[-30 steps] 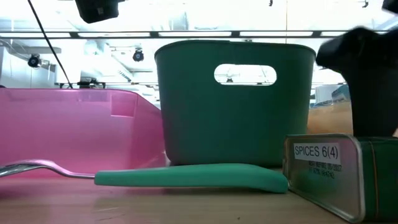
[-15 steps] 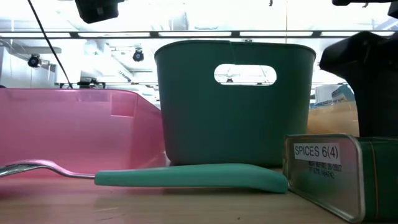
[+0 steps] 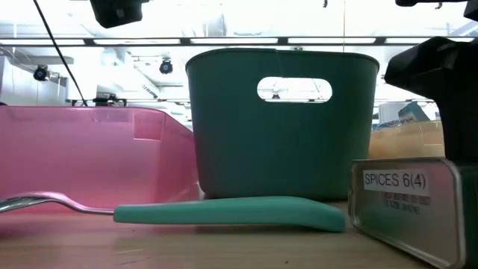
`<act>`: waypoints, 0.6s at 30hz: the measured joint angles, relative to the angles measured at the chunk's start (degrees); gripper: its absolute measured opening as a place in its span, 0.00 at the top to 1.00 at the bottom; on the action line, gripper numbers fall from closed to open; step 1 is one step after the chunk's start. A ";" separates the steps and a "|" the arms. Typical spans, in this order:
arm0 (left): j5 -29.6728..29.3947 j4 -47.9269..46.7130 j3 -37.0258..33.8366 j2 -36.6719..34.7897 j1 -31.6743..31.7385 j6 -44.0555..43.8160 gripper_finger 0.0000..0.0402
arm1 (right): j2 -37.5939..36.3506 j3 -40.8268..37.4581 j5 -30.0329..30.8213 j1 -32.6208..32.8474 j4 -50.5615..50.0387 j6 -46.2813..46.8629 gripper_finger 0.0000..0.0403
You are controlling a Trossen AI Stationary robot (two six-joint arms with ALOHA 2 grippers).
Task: Pick & Place Food Item
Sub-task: Put the black seasoning can into the green bin
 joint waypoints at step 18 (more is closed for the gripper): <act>3.34 0.75 0.00 0.02 0.00 -15.96 0.23 | -2.03 8.96 2.39 0.13 -2.62 1.38 0.36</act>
